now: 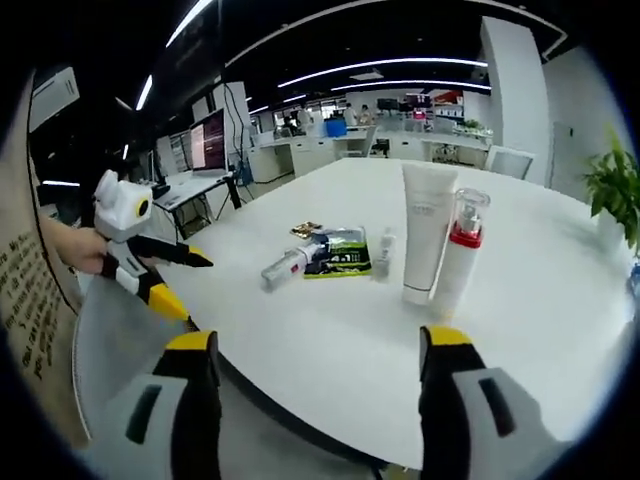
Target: Arrange the skincare products in the storage area until every visible bottle or jar stands upright without overlapping.
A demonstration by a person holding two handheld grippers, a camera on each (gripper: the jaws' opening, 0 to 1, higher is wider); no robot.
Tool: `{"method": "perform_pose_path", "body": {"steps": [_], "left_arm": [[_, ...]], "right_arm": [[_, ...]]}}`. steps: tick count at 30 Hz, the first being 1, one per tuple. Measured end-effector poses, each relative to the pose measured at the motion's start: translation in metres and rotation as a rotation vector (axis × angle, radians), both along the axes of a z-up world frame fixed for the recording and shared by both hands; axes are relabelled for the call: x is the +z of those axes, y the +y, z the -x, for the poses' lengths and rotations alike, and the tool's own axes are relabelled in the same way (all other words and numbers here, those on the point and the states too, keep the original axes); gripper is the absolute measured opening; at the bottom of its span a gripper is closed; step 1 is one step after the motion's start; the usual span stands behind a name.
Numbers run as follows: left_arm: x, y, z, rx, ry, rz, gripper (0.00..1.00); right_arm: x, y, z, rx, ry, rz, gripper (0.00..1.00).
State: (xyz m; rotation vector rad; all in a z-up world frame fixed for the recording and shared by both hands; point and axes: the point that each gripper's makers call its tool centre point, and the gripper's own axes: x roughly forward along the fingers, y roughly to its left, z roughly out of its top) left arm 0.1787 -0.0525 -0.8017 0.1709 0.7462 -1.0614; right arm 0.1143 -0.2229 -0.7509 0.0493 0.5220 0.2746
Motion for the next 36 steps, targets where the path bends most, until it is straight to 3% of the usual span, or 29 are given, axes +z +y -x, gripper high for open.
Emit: {"method": "perform_pose_path", "body": {"steps": [3,8,14,22,25,36], "left_arm": [[-0.003,-0.004,0.004,-0.024,0.004,-0.012,0.85],[-0.006,-0.012,-0.004,-0.022,0.018,-0.013,0.84],[-0.009,-0.027,-0.034,-0.016,-0.016,-0.041,0.83],[-0.019,-0.043,-0.069,0.012,-0.003,-0.096,0.82],[-0.027,-0.049,-0.079,0.017,0.024,-0.125,0.79],[-0.034,-0.071,-0.108,-0.013,-0.008,-0.246,0.58]], "right_arm": [[-0.001,-0.003,0.005,0.0,-0.008,0.034,0.84],[0.002,-0.008,0.01,-0.024,-0.017,0.015,0.87],[0.005,-0.007,0.009,-0.028,-0.026,0.005,0.88],[0.006,-0.006,0.004,-0.025,-0.024,-0.013,0.89],[0.006,-0.006,0.003,-0.02,-0.025,-0.012,0.89],[0.003,-0.008,0.001,-0.025,-0.013,-0.025,0.88]]}}
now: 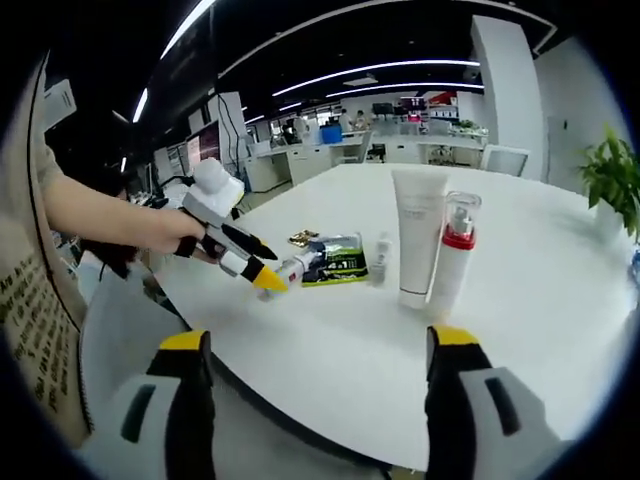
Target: Arrange the skincare products in the storage area until every visible bottle or jar stands upright without overlapping.
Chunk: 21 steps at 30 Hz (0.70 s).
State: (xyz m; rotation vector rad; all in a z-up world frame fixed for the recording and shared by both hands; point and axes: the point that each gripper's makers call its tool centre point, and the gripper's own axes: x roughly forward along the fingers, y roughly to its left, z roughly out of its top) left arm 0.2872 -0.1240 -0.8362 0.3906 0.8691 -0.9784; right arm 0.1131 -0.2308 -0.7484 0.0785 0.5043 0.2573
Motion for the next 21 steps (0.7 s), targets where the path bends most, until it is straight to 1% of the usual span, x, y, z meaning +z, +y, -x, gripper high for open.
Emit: {"method": "perform_pose_path", "body": {"steps": [2,6,9,13,16,19,21], "left_arm": [[-0.003,-0.003,-0.005,-0.016,-0.007,-0.029,0.54],[-0.01,-0.008,-0.012,-0.037,-0.012,-0.071,0.51],[-0.013,-0.01,-0.016,-0.052,-0.026,-0.1,0.46],[-0.021,-0.005,-0.022,-0.055,-0.025,-0.176,0.39],[-0.026,-0.003,-0.023,-0.058,-0.009,-0.205,0.35],[-0.033,0.004,-0.024,-0.069,-0.001,-0.262,0.29],[-0.037,0.004,-0.023,-0.074,0.006,-0.27,0.28]], "right_arm": [[-0.002,-0.002,0.001,-0.01,0.01,-0.006,0.88],[-0.001,-0.006,0.0,-0.023,0.001,-0.008,0.88],[-0.002,-0.009,0.0,-0.03,0.007,-0.01,0.88],[-0.003,-0.013,0.0,-0.044,0.01,-0.019,0.87],[-0.004,-0.014,0.0,-0.047,0.016,-0.024,0.87],[-0.005,-0.013,0.001,-0.044,0.022,-0.024,0.87],[-0.006,-0.013,0.0,-0.044,0.024,-0.026,0.87]]}}
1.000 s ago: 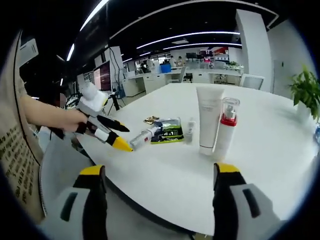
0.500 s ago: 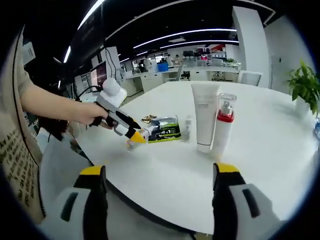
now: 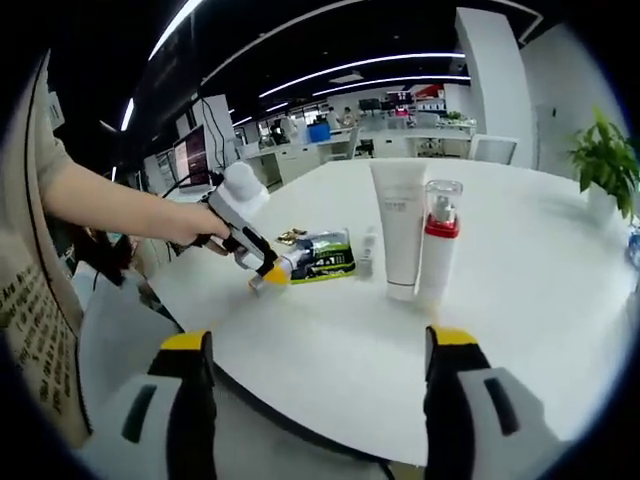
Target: Arrange the skincare products in the storage area until every visible bottle or jar stands upright without overlapping.
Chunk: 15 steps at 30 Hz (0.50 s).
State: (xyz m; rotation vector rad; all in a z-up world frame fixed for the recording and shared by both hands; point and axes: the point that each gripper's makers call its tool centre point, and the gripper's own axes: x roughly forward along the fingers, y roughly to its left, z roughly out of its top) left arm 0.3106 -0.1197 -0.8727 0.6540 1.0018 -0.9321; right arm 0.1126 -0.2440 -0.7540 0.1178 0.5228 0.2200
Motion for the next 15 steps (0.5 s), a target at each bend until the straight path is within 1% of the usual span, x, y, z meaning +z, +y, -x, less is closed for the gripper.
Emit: {"method": "perform_pose_path", "body": {"steps": [2,9,15], "left_arm": [[-0.0028,0.0007,-0.0011,-0.001,0.004,-0.004,0.26],[-0.0018,-0.0011,-0.0022,0.018,0.021,0.007,0.19],[-0.0014,0.0005,-0.0051,0.06,0.042,0.007,0.17]], "right_arm": [[-0.0002,0.0,-0.0002,-0.002,0.0,-0.002,0.87],[-0.0011,0.0002,-0.0003,0.0,0.006,-0.003,0.87],[-0.0008,0.0006,-0.0002,-0.001,0.005,-0.005,0.87]]}}
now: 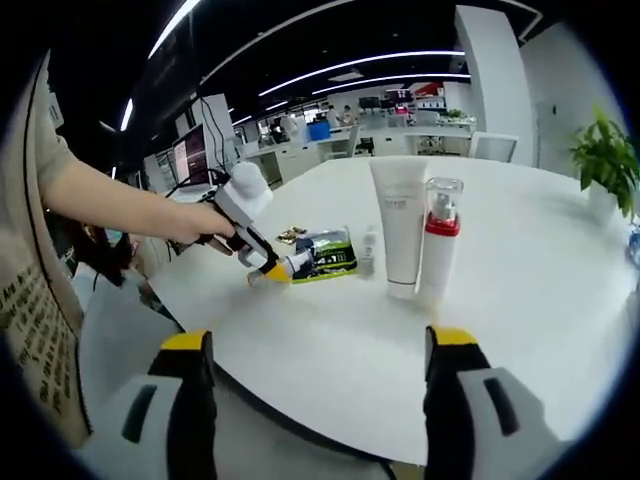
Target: Arrange the skincare products in the storage area until every visible bottle or jar stands upright without overlapping.
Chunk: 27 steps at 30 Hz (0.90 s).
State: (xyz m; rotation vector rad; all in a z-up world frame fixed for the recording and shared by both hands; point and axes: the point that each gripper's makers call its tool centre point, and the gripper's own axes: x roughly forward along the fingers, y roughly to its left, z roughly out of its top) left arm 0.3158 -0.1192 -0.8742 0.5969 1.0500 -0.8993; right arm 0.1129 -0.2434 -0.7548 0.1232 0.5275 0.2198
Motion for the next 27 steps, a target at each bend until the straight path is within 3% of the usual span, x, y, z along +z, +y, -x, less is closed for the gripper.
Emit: {"method": "perform_pose_path", "body": {"steps": [7,13,22,27], "left_arm": [[0.004,0.001,-0.001,0.042,0.02,0.018,0.16],[0.019,-0.002,-0.001,0.061,0.023,0.074,0.16],[0.051,-0.013,0.01,0.094,0.053,0.223,0.16],[0.072,-0.026,0.026,0.085,0.1,0.337,0.16]], "right_arm": [[0.002,-0.001,-0.001,-0.004,-0.01,-0.007,0.87],[0.004,0.001,-0.001,0.003,-0.02,-0.014,0.87],[0.008,0.003,0.001,0.014,-0.037,-0.016,0.87],[0.015,0.005,0.004,0.003,-0.066,-0.081,0.86]]}}
